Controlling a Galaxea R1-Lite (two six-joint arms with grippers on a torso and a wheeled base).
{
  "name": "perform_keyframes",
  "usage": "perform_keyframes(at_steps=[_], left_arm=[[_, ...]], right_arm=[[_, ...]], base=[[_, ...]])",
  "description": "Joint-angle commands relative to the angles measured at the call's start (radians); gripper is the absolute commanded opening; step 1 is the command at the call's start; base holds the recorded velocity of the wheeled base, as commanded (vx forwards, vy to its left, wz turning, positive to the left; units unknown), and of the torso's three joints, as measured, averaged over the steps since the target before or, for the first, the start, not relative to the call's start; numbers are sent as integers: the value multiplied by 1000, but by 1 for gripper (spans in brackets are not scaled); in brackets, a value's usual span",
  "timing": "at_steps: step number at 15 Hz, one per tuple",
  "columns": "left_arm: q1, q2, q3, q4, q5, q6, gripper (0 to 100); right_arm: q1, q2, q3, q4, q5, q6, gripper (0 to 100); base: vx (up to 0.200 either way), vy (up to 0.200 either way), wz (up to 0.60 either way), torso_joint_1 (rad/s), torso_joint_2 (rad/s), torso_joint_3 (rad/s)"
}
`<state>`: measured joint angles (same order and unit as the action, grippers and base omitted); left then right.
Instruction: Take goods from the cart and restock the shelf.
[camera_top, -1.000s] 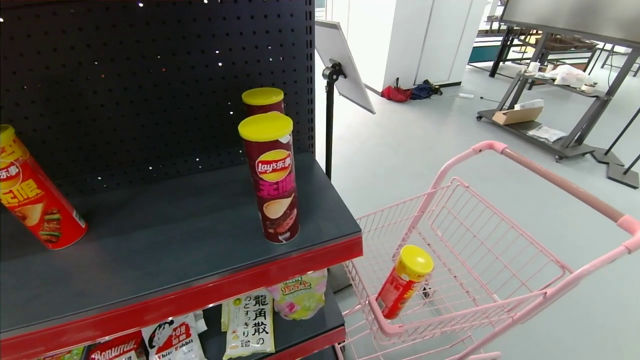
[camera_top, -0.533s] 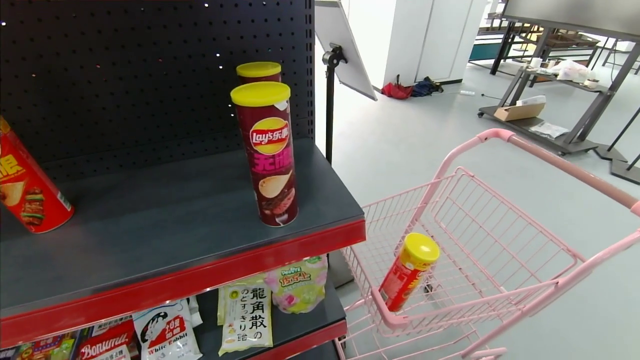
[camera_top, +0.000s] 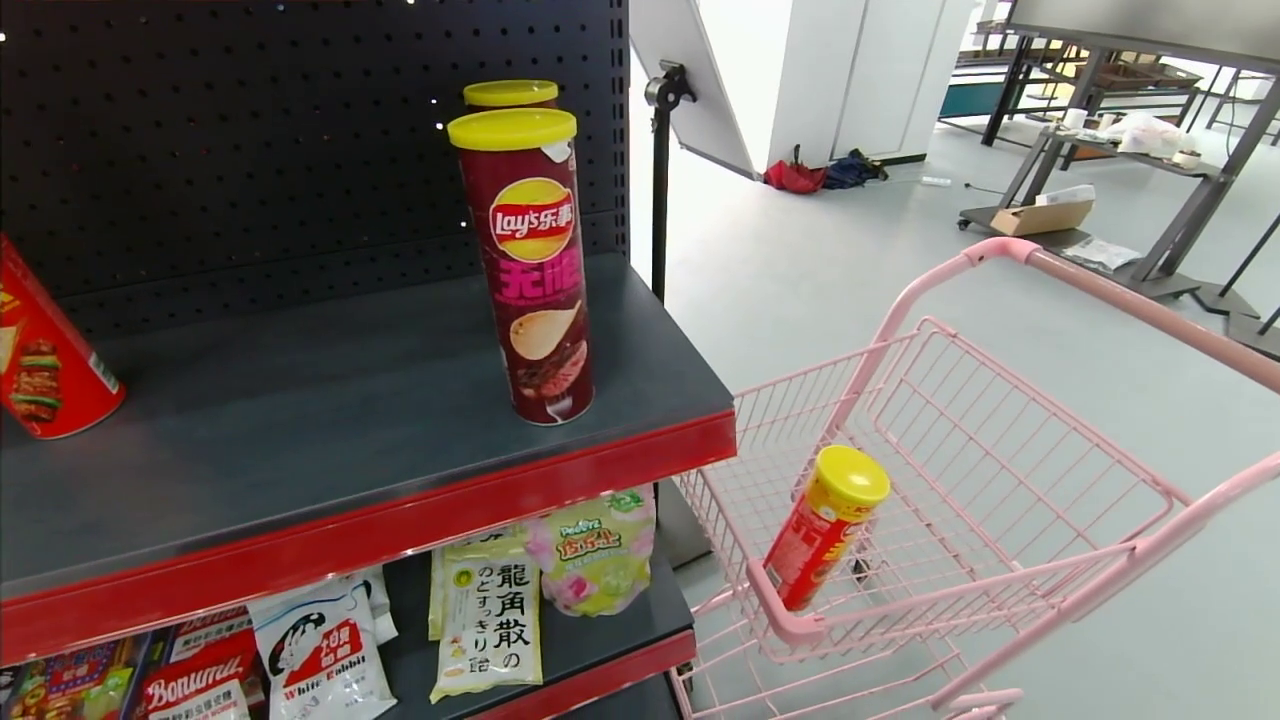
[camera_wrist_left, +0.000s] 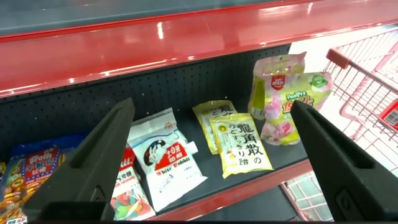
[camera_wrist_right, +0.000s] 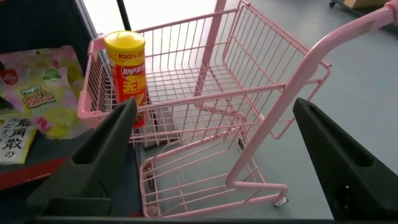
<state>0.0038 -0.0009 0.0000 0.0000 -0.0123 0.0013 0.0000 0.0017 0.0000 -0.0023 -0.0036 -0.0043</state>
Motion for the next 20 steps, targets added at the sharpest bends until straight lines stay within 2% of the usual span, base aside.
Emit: perform_keyframes(at_steps=[1, 3, 4, 5, 6, 7, 8, 9, 12, 13, 15, 18, 20], left_arm=[[1, 1, 0, 0, 0, 0, 100], [1, 1, 0, 0, 0, -1, 100], [-1, 1, 0, 0, 0, 0, 100], [-1, 1, 0, 0, 0, -1, 100], [1, 1, 0, 0, 0, -1, 100], [-1, 1, 0, 0, 0, 0, 100], [1, 1, 0, 0, 0, -1, 100], [-1, 1, 0, 0, 0, -1, 100], [1, 1, 0, 0, 0, 0, 100], [-1, 1, 0, 0, 0, 0, 100], [1, 1, 0, 0, 0, 0, 100], [1, 1, 0, 0, 0, 2, 100], [1, 1, 0, 0, 0, 2, 100]], right_arm=[[0, 0, 0, -1, 1, -5, 100], [0, 3, -20, -5, 8, -13, 100], [32, 215, -258, 7, 54, 18, 100], [43, 426, -439, -4, 62, 139, 100], [64, 547, -523, 4, 97, 175, 100], [81, 603, -520, 1, 126, 159, 100], [132, 721, -459, -22, 166, 115, 100], [164, 840, -422, -105, 166, 132, 100], [219, 1206, -291, -498, 174, 185, 100], [222, 1293, -264, -587, 177, 188, 100], [242, 1417, -245, -674, 211, 190, 100], [278, 1566, -262, -734, 212, 204, 100], [296, 1689, -262, -851, 212, 204, 100]], base=[[0, 0, 0, 0, 0, 0], [0, 0, 0, 0, 0, 0], [0, 0, 0, 0, 0, 0], [0, 0, 0, 0, 0, 0], [0, 0, 0, 0, 0, 0], [0, 0, 0, 0, 0, 0], [0, 0, 0, 0, 0, 0], [0, 0, 0, 0, 0, 0], [0, 0, 0, 0, 0, 0], [0, 0, 0, 0, 0, 0], [0, 0, 0, 0, 0, 0], [0, 0, 0, 0, 0, 0], [0, 0, 0, 0, 0, 0]])
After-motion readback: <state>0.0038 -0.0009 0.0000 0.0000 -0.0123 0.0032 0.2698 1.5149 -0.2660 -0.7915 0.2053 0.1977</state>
